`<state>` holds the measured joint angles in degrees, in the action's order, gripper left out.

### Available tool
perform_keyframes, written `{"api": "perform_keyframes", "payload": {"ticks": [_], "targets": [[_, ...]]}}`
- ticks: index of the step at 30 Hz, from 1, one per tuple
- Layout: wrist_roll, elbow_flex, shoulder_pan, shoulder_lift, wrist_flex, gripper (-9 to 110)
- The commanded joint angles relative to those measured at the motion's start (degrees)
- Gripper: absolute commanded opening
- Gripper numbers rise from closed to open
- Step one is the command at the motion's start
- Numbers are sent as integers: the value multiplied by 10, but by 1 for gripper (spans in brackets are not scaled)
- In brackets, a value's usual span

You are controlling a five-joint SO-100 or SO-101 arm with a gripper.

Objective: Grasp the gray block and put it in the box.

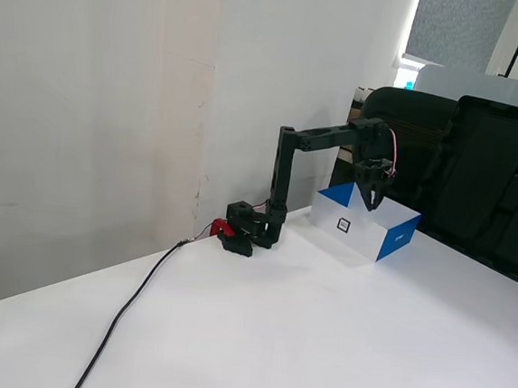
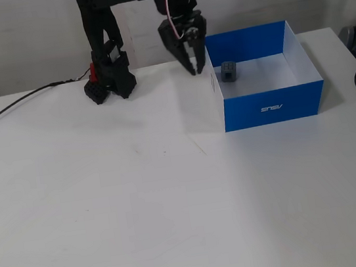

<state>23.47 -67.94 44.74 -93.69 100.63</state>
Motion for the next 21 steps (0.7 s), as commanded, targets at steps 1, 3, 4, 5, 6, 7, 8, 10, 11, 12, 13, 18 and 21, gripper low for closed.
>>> {"api": "perform_keyframes", "payload": {"ticks": [1,3,4,5,6,7,8,10,11,12,13,18,21], "targets": [[41,56,-47,-27,19,0],[69,63,-71,-27,33,0],[83,65,-83,-29,39,0],[98,65,-96,-32,43,0],[113,65,-109,-34,47,0],[130,65,-124,-36,50,0],[144,66,-139,-37,54,0],[176,62,-171,-38,57,0],[190,59,-188,-38,58,0],[204,54,-204,-38,58,0],[218,50,-220,-38,58,0],[276,31,-289,-43,53,0],[289,3,-330,-64,21,0]]}}
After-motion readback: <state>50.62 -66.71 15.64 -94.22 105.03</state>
